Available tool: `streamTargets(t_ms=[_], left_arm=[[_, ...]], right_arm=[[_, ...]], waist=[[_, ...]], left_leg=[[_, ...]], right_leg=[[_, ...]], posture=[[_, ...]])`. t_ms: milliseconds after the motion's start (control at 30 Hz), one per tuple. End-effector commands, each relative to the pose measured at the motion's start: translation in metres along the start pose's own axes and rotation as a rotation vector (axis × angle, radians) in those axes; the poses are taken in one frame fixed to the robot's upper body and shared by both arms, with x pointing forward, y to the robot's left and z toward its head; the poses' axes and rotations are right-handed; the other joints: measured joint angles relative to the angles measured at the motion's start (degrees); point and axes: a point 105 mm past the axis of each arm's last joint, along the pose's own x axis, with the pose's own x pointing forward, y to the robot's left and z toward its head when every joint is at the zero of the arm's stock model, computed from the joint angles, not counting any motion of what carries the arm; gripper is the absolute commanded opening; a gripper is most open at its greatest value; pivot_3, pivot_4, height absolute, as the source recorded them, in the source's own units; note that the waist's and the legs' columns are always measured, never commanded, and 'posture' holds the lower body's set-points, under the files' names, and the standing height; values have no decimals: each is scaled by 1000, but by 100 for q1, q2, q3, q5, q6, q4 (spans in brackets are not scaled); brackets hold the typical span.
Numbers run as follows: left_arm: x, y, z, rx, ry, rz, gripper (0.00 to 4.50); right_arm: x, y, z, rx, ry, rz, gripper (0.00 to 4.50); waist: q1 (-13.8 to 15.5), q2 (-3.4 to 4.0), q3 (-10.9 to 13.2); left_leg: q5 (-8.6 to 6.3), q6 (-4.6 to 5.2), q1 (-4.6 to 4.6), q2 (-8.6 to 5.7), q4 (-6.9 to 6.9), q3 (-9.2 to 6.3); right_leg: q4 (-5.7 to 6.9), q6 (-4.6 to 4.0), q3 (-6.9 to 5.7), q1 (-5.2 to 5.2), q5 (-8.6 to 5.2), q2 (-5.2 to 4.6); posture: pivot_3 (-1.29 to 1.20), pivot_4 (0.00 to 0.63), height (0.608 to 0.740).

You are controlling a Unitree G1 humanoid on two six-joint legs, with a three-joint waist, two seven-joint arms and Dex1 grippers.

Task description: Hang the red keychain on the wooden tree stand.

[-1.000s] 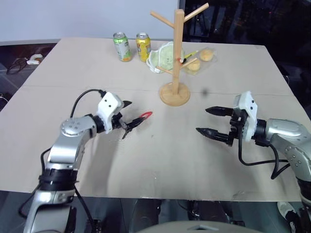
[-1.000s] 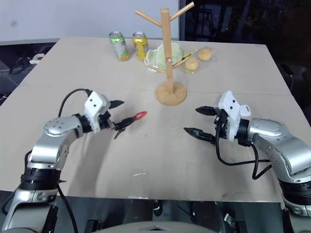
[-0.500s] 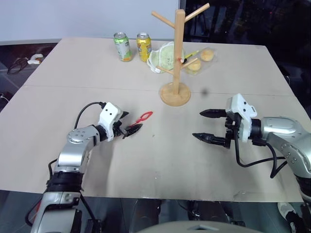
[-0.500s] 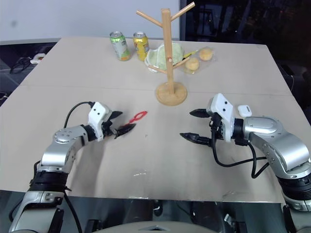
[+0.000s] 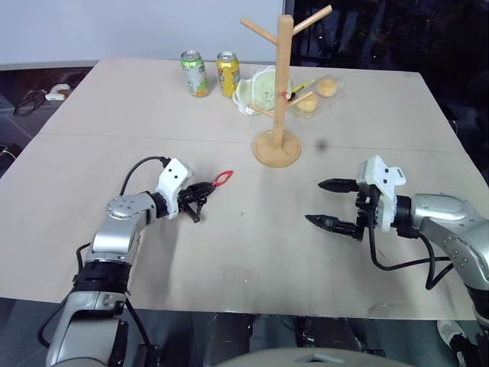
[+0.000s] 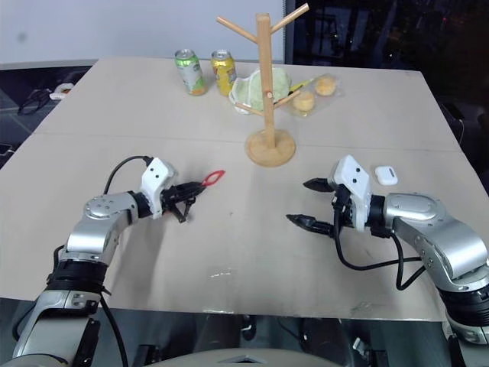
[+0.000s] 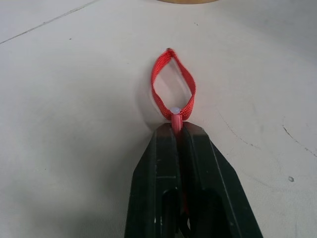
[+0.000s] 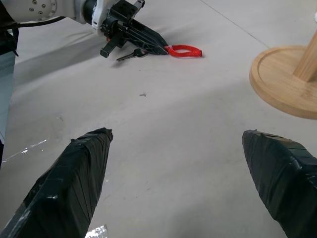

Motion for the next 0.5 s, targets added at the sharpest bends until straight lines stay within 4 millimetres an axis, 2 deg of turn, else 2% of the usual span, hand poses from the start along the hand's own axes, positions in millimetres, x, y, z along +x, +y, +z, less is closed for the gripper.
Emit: streamTargets(t_ms=[33, 133, 200, 367, 500], left_arm=[[-7, 1, 4, 16, 2, 0, 19], [-9, 9, 61, 87, -184, 61, 19], [-11, -2, 90, 201, -251, 20, 19], [-6, -35, 153, 429, -412, -64, 19], [2, -53, 189, 576, -529, -79, 19]], right_arm=[[-8, -2, 10, -52, -44, -50, 4500], [-13, -12, 17, -89, -81, -159, 4500], [-16, -16, 24, -100, -120, -219, 4500], [-24, -16, 38, -111, -168, -296, 4500], [-32, -19, 48, -129, -177, -330, 4500]], waist=[[1, 0, 0], [5, -1, 1], [35, -11, 7], [37, -11, 7], [40, -11, 7]], left_leg=[[0, 0, 0, 0, 0, -1], [-1, 0, 0, 0, -1, 0], [0, 0, -10, 0, -1, -5], [1, 3, -14, -7, 0, -1], [3, 8, -15, -11, 1, 19]], right_leg=[[0, 0, 0, 0, 0, 0], [-1, 0, 0, 0, 0, 0], [-1, 0, -3, -5, 0, 0], [-7, 0, -4, 0, 1, -3], [-7, 1, -5, 2, 0, 0]], posture=[[0, 150, 740], [0, 150, 740], [0, 150, 740], [0, 150, 740], [0, 150, 740]])
